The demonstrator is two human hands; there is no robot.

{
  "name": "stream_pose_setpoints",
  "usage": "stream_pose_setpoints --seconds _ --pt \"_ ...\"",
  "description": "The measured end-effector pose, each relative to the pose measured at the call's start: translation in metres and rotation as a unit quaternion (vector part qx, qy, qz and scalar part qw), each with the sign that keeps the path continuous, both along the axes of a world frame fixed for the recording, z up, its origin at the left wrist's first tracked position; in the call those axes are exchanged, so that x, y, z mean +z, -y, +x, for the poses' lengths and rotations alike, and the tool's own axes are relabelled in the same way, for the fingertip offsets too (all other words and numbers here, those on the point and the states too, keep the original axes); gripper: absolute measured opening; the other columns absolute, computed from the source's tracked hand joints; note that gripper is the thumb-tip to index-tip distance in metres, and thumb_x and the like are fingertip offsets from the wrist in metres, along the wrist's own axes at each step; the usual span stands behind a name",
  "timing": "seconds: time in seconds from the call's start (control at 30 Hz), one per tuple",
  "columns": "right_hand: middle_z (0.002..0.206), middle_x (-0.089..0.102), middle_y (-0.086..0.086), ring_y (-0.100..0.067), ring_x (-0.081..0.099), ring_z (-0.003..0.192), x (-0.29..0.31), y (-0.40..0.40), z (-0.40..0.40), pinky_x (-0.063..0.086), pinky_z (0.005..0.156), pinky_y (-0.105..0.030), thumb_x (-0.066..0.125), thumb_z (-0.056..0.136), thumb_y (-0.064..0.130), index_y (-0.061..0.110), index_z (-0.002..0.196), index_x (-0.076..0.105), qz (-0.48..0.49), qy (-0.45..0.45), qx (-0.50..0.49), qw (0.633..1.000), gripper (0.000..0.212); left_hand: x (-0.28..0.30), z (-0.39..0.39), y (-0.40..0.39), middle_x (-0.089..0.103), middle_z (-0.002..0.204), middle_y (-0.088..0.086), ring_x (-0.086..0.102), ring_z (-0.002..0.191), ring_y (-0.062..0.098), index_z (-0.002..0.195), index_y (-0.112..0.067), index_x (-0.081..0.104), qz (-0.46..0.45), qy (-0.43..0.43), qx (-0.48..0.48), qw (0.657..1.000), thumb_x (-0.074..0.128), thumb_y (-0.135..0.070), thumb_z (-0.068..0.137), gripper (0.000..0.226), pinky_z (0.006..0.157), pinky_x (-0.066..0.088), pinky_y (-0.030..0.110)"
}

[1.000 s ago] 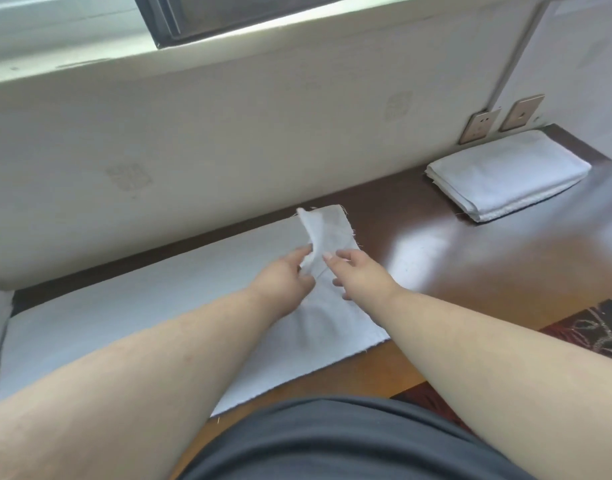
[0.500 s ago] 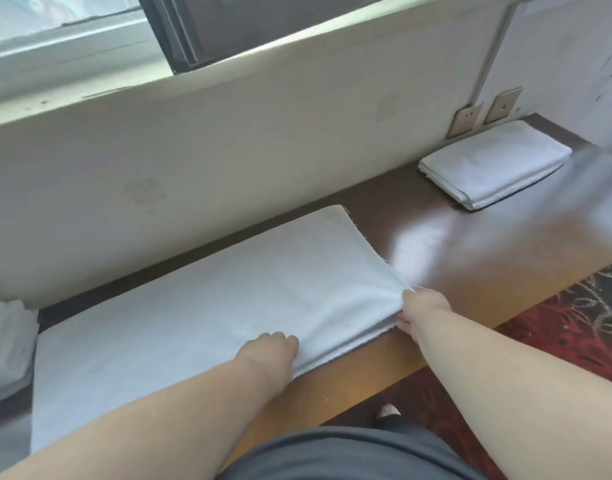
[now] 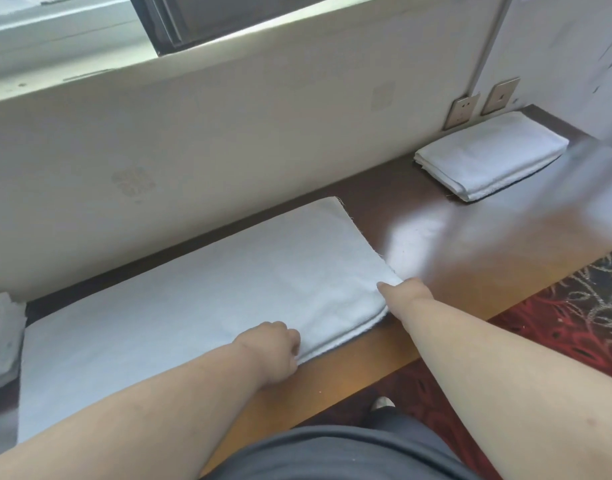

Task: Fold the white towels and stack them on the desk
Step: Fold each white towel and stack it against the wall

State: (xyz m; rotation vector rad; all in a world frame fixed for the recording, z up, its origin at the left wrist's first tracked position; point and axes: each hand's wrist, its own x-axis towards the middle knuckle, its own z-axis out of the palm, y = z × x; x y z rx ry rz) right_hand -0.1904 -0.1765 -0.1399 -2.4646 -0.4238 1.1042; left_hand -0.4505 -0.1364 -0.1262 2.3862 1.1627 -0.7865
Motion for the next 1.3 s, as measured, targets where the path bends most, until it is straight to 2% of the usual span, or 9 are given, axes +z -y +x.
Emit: stream_pose_setpoints --seconds 0.2,0.4,0.6,0.73,0.83,0.9,0.97,1.13,1.3 --pt "0.089 0.065 -0.004 -0.025 0.062 0.085 -0.003 -0.002 -0.004 0.050 0.076 -0.032 0.061 0.082 0.024 0.015 0.099 0.061 0.107 -0.058 0.027 0.992 0.020 0.007 0.061 -0.018 0.060 0.104 -0.007 0.059 0.091 0.015 0.110 -0.032 0.058 -0.058 0.226 0.234 0.944 0.044 -0.039 0.096 0.021 0.082 0.046 0.027" --pt "0.077 0.063 0.004 -0.010 0.060 0.065 0.017 -0.003 -0.022 0.040 0.046 -0.018 0.058 0.082 0.024 0.029 0.087 0.052 0.178 -0.062 0.176 0.966 0.009 0.036 0.133 -0.057 0.060 0.104 -0.001 0.066 0.088 0.023 0.114 -0.027 0.053 -0.175 0.284 0.461 0.822 0.054 -0.064 0.084 0.048 0.069 0.057 0.032" --pt "0.070 0.056 0.009 -0.001 0.053 0.055 0.029 -0.004 -0.039 0.035 0.042 -0.010 0.053 0.080 0.015 0.038 0.085 0.049 0.216 -0.026 0.262 0.940 0.023 0.039 0.157 -0.079 0.067 0.097 0.011 0.068 0.094 0.031 0.111 -0.005 0.061 -0.080 0.199 0.399 0.892 0.064 -0.030 0.086 0.035 0.080 0.056 0.034" --pt "0.065 0.045 0.009 -0.005 0.041 0.052 0.036 -0.002 -0.048 0.035 0.046 -0.012 0.052 0.078 0.011 0.027 0.075 0.042 0.230 -0.001 0.321 0.919 0.019 0.053 0.149 -0.082 0.062 0.122 0.008 0.060 0.112 0.028 0.122 -0.010 0.061 -0.060 0.219 0.443 0.867 0.055 -0.017 0.092 0.030 0.063 0.043 0.025" --pt "0.070 0.043 0.007 -0.009 0.037 0.059 0.044 -0.004 -0.059 0.034 0.052 -0.022 0.052 0.079 0.013 0.024 0.076 0.038 0.235 0.009 0.370 0.899 0.018 0.055 0.131 -0.076 0.059 0.117 -0.003 0.055 0.115 0.021 0.121 -0.021 0.060 0.061 0.066 0.212 0.973 0.054 -0.019 0.094 0.028 0.083 0.042 0.025" --pt "0.076 0.050 0.003 -0.014 0.043 0.063 0.054 -0.007 -0.070 0.039 0.056 -0.028 0.052 0.080 0.016 0.025 0.082 0.041 0.236 0.006 0.387 0.891 0.015 0.072 0.117 -0.079 0.059 0.121 0.000 0.054 0.116 0.022 0.123 -0.017 0.059 0.042 0.149 0.325 0.933 0.051 -0.016 0.095 0.030 0.086 0.043 0.028" --pt "0.083 0.056 0.001 -0.015 0.050 0.065 0.065 -0.012 -0.086 0.042 0.055 -0.026 0.054 0.081 0.020 0.029 0.084 0.042 0.243 0.001 0.406 0.881 0.015 0.090 0.098 -0.085 0.061 0.121 0.011 0.058 0.112 0.029 0.125 -0.008 0.058 -0.001 0.278 0.471 0.837 0.047 -0.010 0.094 0.033 0.086 0.047 0.033" --pt "0.065 0.054 0.014 -0.001 0.047 0.051 0.097 -0.020 -0.152 0.038 0.044 -0.013 0.057 0.077 0.021 0.043 0.073 0.043 0.278 -0.027 0.446 0.850 0.027 0.115 0.021 -0.078 0.065 0.099 0.005 0.058 0.082 0.024 0.114 -0.020 0.058 0.029 0.323 0.462 0.826 0.043 -0.008 0.087 0.033 0.070 0.046 0.031" --pt "0.061 0.049 0.023 -0.002 0.040 0.051 0.124 -0.016 -0.227 0.035 0.044 -0.015 0.054 0.073 0.014 0.039 0.072 0.043 0.308 -0.069 0.485 0.816 0.027 0.145 -0.071 -0.062 0.070 0.091 -0.008 0.065 0.083 0.015 0.120 -0.046 0.057 -0.016 0.445 0.479 0.757 0.038 -0.012 0.077 0.058 0.067 0.052 0.028"
